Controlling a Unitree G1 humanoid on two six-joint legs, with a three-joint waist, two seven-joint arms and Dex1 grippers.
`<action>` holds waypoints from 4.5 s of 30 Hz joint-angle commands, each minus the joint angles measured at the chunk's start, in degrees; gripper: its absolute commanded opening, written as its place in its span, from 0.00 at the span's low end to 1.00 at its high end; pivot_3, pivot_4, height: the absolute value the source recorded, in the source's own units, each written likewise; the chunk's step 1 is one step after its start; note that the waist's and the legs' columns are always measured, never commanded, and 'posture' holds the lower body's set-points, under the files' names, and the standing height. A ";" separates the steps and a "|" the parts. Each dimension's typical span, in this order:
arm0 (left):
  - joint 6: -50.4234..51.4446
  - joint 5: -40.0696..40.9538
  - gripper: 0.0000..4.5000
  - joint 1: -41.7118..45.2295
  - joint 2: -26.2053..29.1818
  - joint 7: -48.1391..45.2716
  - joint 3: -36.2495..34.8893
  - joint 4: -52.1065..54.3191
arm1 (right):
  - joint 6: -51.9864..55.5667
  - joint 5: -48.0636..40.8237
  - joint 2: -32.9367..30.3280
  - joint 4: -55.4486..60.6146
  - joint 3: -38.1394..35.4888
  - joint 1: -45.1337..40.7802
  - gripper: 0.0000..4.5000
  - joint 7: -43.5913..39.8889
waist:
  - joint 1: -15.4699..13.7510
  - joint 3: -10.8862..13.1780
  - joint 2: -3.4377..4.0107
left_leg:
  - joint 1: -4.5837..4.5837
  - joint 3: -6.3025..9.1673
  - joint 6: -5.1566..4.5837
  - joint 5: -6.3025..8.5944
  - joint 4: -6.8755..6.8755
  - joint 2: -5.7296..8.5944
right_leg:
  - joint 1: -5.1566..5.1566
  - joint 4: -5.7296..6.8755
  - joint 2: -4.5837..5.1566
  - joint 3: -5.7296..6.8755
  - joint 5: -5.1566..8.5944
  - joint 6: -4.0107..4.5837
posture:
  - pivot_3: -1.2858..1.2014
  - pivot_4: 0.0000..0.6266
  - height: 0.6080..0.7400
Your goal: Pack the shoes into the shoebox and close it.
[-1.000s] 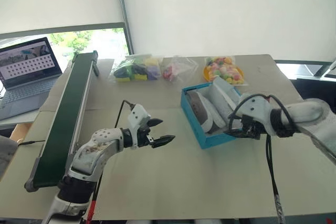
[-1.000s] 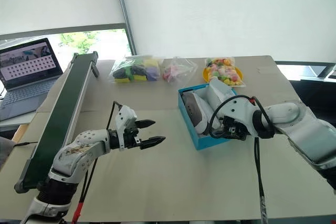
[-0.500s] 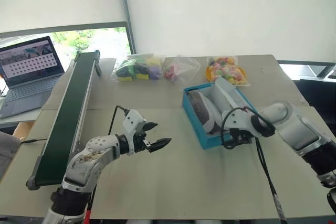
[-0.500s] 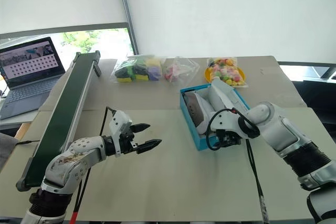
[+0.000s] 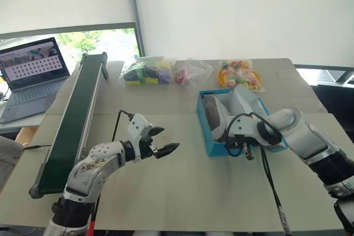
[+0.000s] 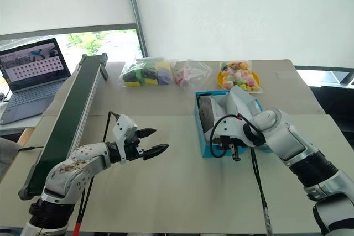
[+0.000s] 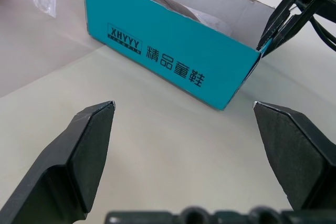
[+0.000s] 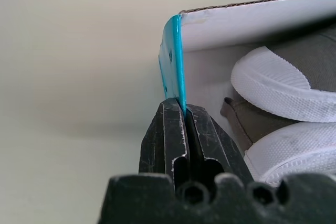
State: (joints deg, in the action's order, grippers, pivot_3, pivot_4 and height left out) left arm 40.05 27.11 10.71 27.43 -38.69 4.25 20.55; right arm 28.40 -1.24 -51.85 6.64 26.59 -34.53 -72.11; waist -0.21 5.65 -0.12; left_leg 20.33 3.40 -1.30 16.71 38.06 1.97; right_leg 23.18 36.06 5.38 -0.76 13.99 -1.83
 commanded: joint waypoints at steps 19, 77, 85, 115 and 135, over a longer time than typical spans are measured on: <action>-0.62 0.40 1.00 1.13 0.07 0.27 -0.93 0.59 | 20.99 -3.99 11.62 19.55 -1.99 4.57 0.18 9.36 | 0.12 -0.02 -0.06 | -0.03 0.13 0.10 -0.06 -0.04 0.03 | 0.01 0.07 -0.05 0.05 -0.04 0.05 | 0.52 0.24 0.40; -2.40 -0.01 1.00 8.64 0.99 -6.37 2.32 -7.86 | 22.52 -59.90 49.16 16.31 -50.31 42.37 0.01 96.66 | 1.10 -0.08 0.03 | -0.06 0.22 -0.15 0.05 -0.10 0.06 | -0.11 0.16 -0.25 0.02 0.08 -0.06 | 0.52 0.24 0.40; -2.08 0.07 1.00 10.00 1.66 -7.23 2.19 -8.55 | 8.53 -61.85 59.10 14.18 -50.69 37.50 0.01 88.43 | 1.34 -0.09 0.07 | -0.10 0.18 -0.15 0.05 -0.10 0.07 | -0.05 0.31 -0.28 -0.02 0.06 -0.03 | 0.52 0.24 0.40; 0.30 0.75 1.00 10.04 3.76 -6.52 0.32 -6.26 | 3.18 -56.11 40.37 17.31 -34.13 27.71 0.01 59.34 | 2.31 -0.09 0.07 | -0.12 0.27 -0.18 0.07 -0.09 0.09 | 0.12 0.63 -0.24 -0.01 0.06 -0.02 | 0.52 0.24 0.40; 0.53 0.99 1.00 8.66 4.54 -6.60 -0.29 -5.16 | 14.04 -51.81 43.79 14.93 -30.69 41.94 0.01 73.81 | 1.59 -0.07 0.01 | -0.15 0.15 -0.20 0.09 -0.09 0.08 | 0.06 0.59 -0.18 -0.09 0.09 0.02 | 0.52 0.24 0.40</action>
State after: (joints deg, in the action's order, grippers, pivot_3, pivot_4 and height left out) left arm 41.20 27.27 19.24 31.54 -44.86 5.46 13.27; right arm 42.98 -54.82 -9.55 22.35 -4.81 9.10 -0.67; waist 1.38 5.58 -0.12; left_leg 20.17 3.55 -1.49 16.80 37.98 2.05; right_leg 23.23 36.64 5.19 -0.85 14.08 -1.81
